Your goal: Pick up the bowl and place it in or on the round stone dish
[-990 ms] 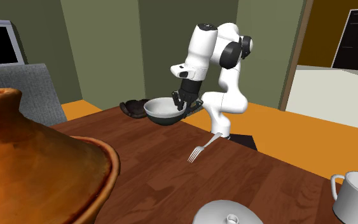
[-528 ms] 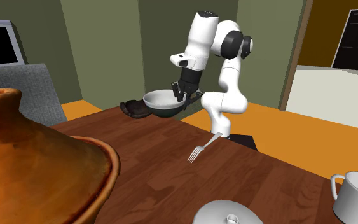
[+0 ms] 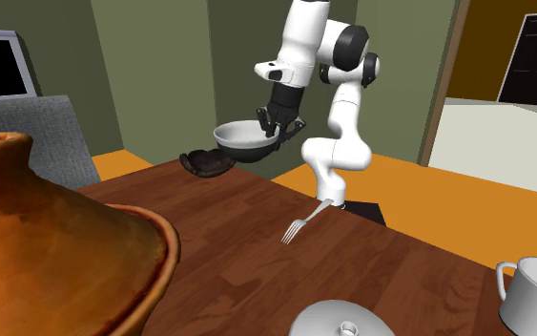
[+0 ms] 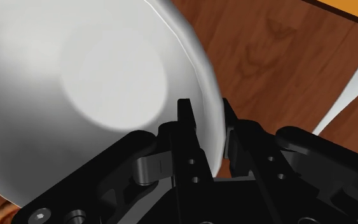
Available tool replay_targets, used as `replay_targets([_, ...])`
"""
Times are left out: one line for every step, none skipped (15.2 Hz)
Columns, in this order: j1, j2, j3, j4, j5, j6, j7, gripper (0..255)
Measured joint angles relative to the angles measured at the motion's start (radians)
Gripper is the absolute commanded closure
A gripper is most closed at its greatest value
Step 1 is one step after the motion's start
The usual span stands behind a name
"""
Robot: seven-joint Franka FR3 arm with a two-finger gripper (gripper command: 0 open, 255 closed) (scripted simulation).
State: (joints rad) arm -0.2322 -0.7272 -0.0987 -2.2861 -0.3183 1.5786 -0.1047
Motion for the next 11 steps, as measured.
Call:
replay_targets([0.001, 0.003, 0.003, 0.015, 0.002, -0.012, -0.001, 255])
replay_targets([0.001, 0.008, 0.003, 0.029, 0.003, -0.021, -0.004, 255])
replay_targets([0.001, 0.012, 0.007, 0.046, 0.005, -0.035, -0.005, 255])
replay_targets([0.001, 0.016, 0.006, 0.065, 0.005, -0.048, -0.011, 255])
replay_targets([0.000, 0.021, 0.006, 0.081, 0.005, -0.059, -0.016, 255])
replay_targets([0.000, 0.024, 0.007, 0.096, 0.005, -0.070, -0.019, 255])
replay_targets([0.000, 0.027, 0.008, 0.110, 0.006, -0.081, -0.021, 255])
replay_targets([0.000, 0.034, 0.009, 0.130, 0.007, -0.094, -0.025, 255])
replay_targets([0.000, 0.035, 0.010, 0.142, 0.007, -0.104, -0.028, 255])
replay_targets([-0.003, 0.032, 0.002, 0.144, 0.002, -0.106, -0.039, 255])
replay_targets([-0.008, 0.026, -0.011, 0.147, -0.007, -0.110, -0.055, 255])
